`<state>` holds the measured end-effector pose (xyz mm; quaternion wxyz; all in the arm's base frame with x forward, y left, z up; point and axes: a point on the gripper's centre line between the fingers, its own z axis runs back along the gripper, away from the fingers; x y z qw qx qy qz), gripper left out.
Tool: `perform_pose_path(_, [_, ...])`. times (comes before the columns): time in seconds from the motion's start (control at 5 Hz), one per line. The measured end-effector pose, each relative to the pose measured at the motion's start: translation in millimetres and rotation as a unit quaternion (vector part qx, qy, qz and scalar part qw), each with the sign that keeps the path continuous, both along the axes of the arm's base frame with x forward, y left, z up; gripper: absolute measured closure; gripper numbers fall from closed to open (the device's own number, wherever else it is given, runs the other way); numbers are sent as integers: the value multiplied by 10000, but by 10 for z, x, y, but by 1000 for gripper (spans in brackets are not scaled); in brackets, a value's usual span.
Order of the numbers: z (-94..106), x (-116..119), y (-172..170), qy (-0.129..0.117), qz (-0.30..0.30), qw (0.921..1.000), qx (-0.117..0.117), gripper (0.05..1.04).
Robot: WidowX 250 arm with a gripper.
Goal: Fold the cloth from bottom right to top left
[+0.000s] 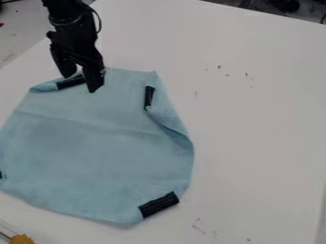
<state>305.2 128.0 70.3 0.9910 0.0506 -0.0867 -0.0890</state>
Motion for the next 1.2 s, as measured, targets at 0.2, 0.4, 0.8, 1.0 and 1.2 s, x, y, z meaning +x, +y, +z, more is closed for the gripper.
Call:
perform_pose_path(0.2, [-81,-310,-457,154,34,9999,-6,84])
perform_pose_path(0.4, [-224,-555,-827,167,42,9999,5,84])
perform_pose_path(0.8, [-395,-872,-1367,188,81,9997,-165,84])
perform_pose_path(1.0, [-371,-1033,-1554,225,-206,9993,-219,84])
perform_pose_path(1.2, [-398,-1149,-1650,350,-333,9983,-318,84])
